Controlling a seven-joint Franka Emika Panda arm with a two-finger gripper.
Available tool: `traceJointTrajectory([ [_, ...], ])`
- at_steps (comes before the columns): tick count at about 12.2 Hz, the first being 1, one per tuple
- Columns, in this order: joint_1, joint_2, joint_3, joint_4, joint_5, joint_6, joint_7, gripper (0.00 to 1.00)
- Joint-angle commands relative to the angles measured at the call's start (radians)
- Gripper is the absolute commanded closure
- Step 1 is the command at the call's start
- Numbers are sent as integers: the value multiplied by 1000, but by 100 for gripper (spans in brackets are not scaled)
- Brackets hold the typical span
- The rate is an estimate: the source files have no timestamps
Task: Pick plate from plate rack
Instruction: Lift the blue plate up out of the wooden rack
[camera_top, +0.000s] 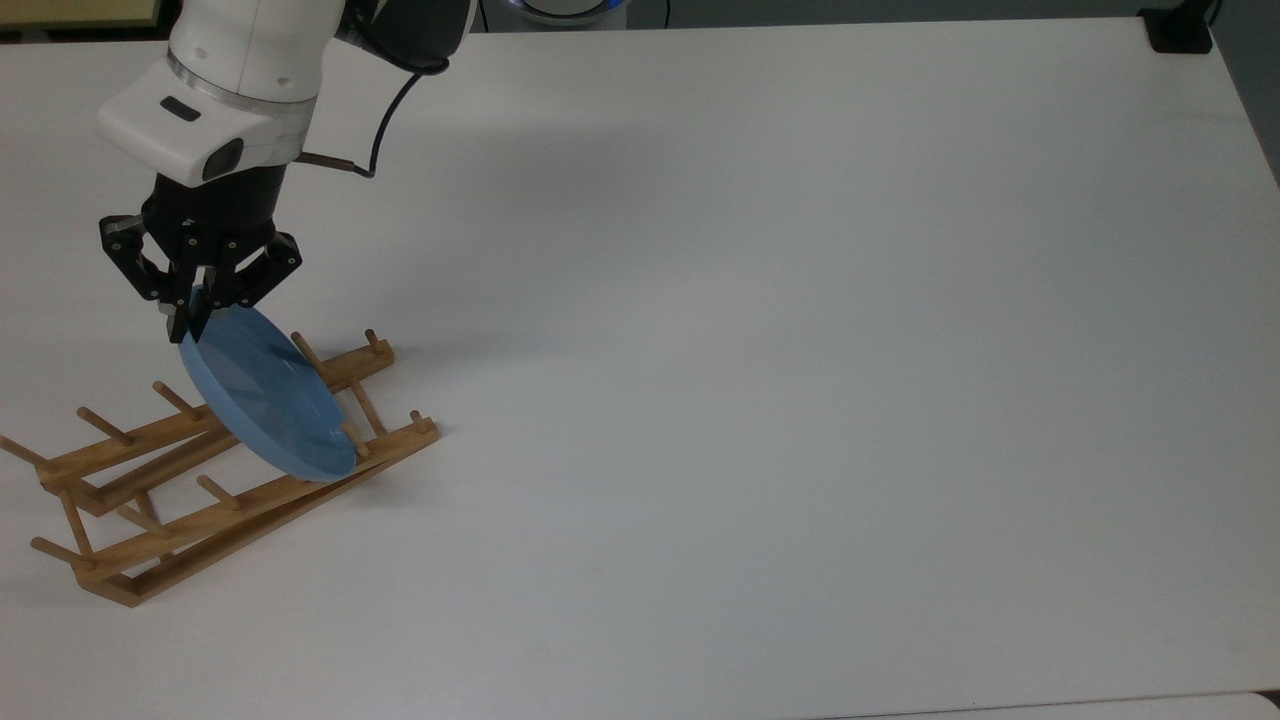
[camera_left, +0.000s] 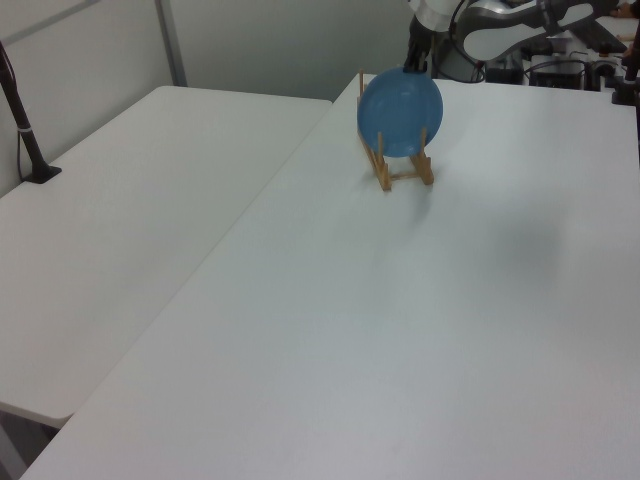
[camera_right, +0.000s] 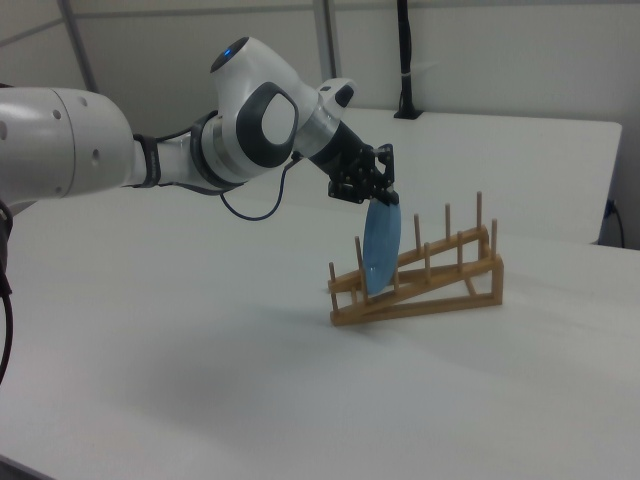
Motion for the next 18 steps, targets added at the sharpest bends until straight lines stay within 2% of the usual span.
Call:
traceJointTrajectory([
  [1, 23, -37, -17, -2, -27, 22, -11, 100],
  [5, 23, -63, -11, 44, -37, 20, -3, 100],
  [8, 18, -134, -8, 39, -10, 11, 20, 100],
  [9, 20, -157, -8, 32, 24, 7, 47, 100],
  [12, 26, -229, 8, 16, 211, -106, 73, 100],
  [15, 47, -261, 40, 18, 532, -394, 102, 100],
  [18, 91, -248, 44, 13, 657, -620, 188, 100],
])
